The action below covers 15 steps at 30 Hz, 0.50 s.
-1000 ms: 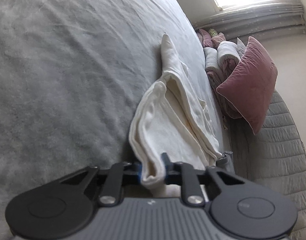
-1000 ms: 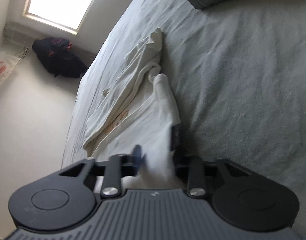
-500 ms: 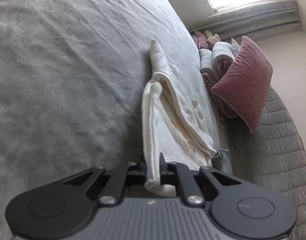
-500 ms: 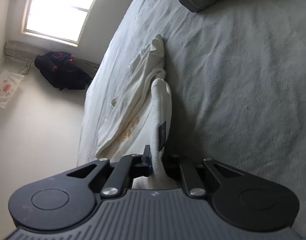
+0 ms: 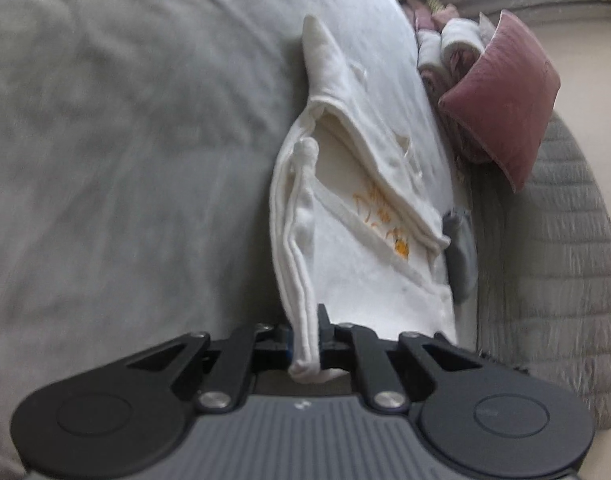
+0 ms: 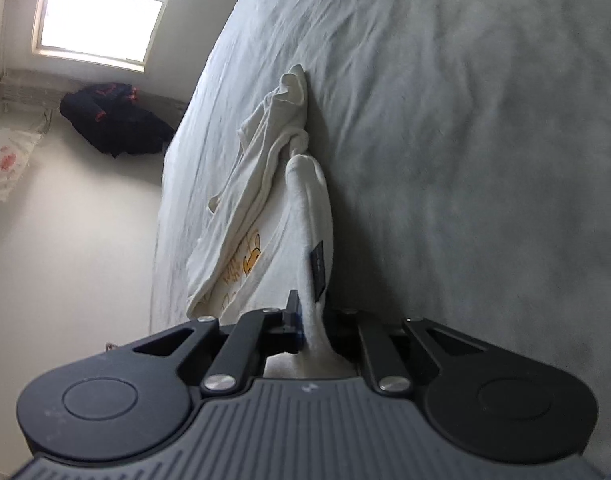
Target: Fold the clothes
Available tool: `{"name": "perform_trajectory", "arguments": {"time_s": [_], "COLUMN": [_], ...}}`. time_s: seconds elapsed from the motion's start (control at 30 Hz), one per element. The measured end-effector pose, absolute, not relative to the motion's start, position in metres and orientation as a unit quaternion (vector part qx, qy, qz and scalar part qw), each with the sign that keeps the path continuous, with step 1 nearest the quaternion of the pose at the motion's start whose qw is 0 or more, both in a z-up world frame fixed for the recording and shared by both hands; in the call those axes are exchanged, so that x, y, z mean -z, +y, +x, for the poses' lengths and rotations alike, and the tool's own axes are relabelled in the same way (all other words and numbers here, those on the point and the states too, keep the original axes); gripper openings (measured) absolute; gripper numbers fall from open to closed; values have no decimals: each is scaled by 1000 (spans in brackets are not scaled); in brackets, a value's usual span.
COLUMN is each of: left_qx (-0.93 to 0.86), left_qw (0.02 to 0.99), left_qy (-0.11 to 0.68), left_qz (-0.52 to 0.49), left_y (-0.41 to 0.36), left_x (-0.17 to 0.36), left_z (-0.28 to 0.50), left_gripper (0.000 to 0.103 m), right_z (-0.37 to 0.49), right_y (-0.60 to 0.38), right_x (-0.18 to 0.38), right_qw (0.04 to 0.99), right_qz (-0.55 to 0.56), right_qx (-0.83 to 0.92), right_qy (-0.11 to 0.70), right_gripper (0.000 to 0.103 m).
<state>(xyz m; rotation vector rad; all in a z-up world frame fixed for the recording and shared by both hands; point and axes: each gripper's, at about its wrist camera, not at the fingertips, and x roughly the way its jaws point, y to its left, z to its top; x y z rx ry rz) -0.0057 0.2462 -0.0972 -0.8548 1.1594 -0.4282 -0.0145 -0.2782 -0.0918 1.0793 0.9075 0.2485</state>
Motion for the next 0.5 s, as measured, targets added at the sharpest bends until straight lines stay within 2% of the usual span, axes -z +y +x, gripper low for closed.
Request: {"name": "perform_trajectory", "arguments": {"time_s": [0.13, 0.17, 0.2, 0.33, 0.37, 0.4, 0.5], "left_qx": [201, 206, 213, 211, 204, 197, 167], "left_qw": [735, 737, 742, 773, 781, 788, 819], "left_qy": [533, 534, 534, 508, 501, 493, 468], "left_qz": [-368, -360, -345, -316, -314, -311, -287], "left_y": [242, 241, 239, 236, 237, 238, 236], "left_x": [98, 97, 93, 81, 79, 78, 72], "left_z": [-1, 2, 4, 12, 13, 15, 20], "left_gripper": [11, 12, 18, 33, 33, 33, 30], "right_z": [-16, -14, -13, -5, -3, 0, 5], "right_y": [-277, -277, -277, -277, -278, -279, -285], "right_x": [92, 90, 89, 80, 77, 75, 71], "right_qw": [769, 774, 780, 805, 813, 820, 837], "right_qz": [467, 457, 446, 408, 397, 391, 380], "right_qx": [-107, -105, -102, -95, -92, -87, -72], "right_qy": [424, 426, 427, 420, 415, 409, 387], "right_gripper": [12, 17, 17, 20, 24, 32, 35]}}
